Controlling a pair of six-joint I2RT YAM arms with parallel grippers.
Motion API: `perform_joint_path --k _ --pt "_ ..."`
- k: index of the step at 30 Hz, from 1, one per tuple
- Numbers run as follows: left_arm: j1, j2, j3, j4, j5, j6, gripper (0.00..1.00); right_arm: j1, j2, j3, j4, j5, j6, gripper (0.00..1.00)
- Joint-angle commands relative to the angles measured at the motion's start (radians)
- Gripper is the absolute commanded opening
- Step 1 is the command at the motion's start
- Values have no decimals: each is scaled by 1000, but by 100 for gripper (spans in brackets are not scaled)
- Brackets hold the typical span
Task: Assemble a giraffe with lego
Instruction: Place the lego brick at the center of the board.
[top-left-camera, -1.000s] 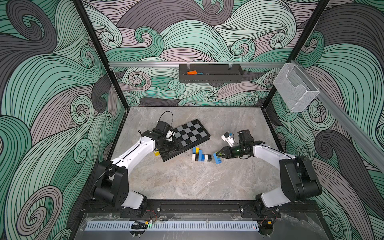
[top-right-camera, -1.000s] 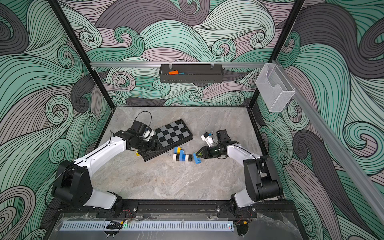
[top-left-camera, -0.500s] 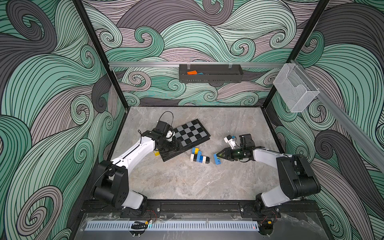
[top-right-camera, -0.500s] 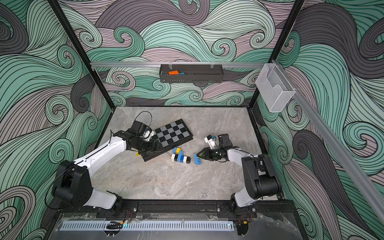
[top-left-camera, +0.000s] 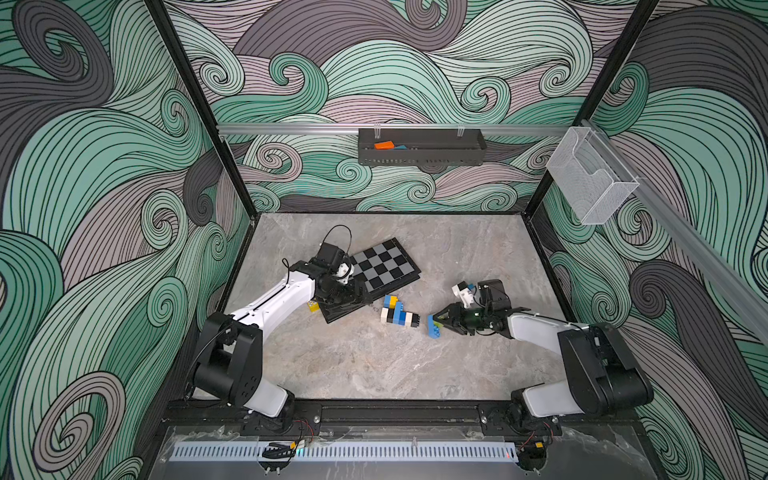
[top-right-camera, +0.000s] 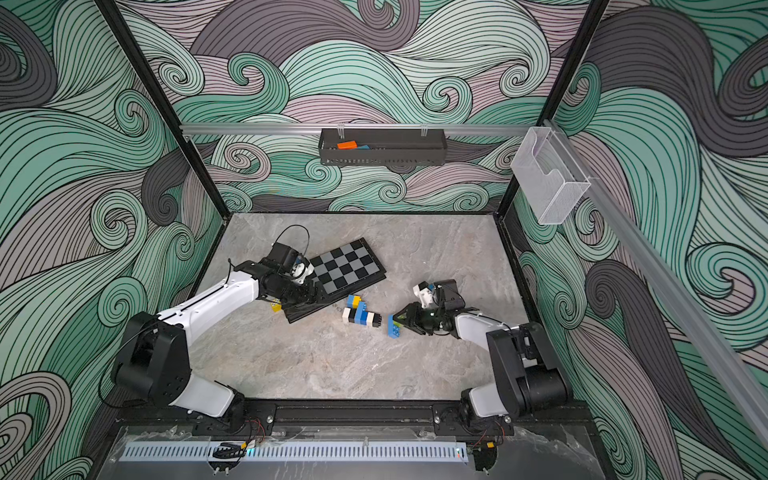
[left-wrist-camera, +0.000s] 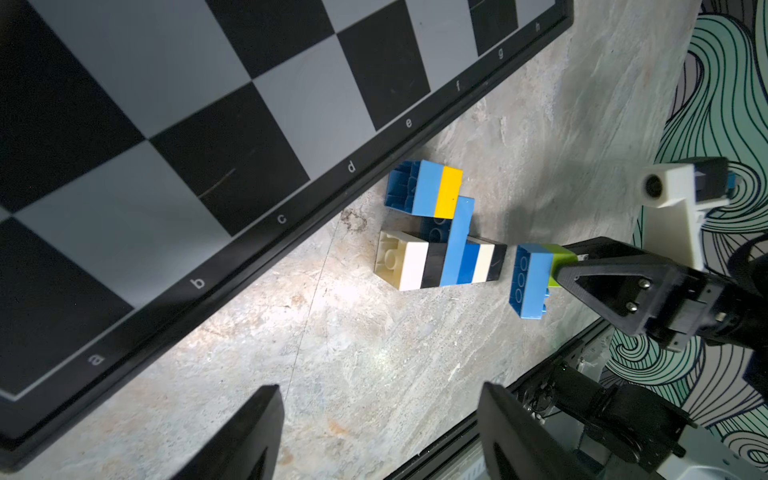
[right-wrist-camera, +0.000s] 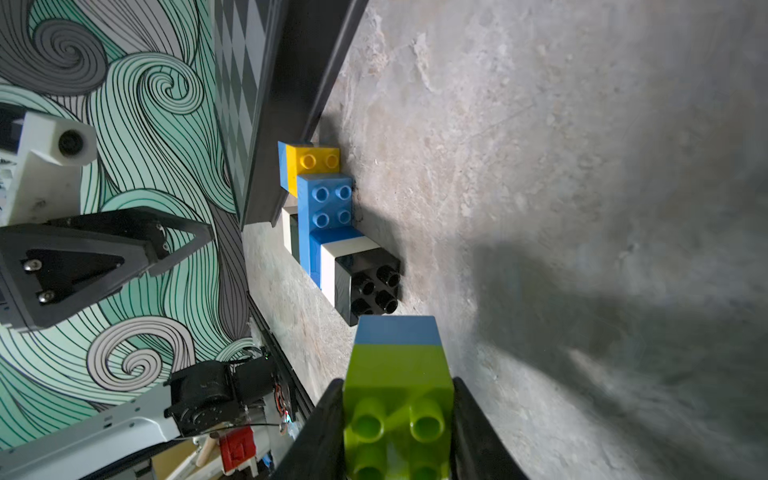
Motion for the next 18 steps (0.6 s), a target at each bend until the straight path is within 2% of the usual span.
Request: perform_joint_path --k 1,10,13,18 --pt "-13 3 14 10 23 -8 78 13 20 -42 114 34 109 40" --pt "-42 5 -9 36 23 -26 78 37 97 -31 112 76 103 41" --pt "-51 11 -9 45 21 -33 78 43 77 -7 31 111 79 43" --pt "-56 25 -1 60 20 -43 78 47 -37 42 -187 205 -6 48"
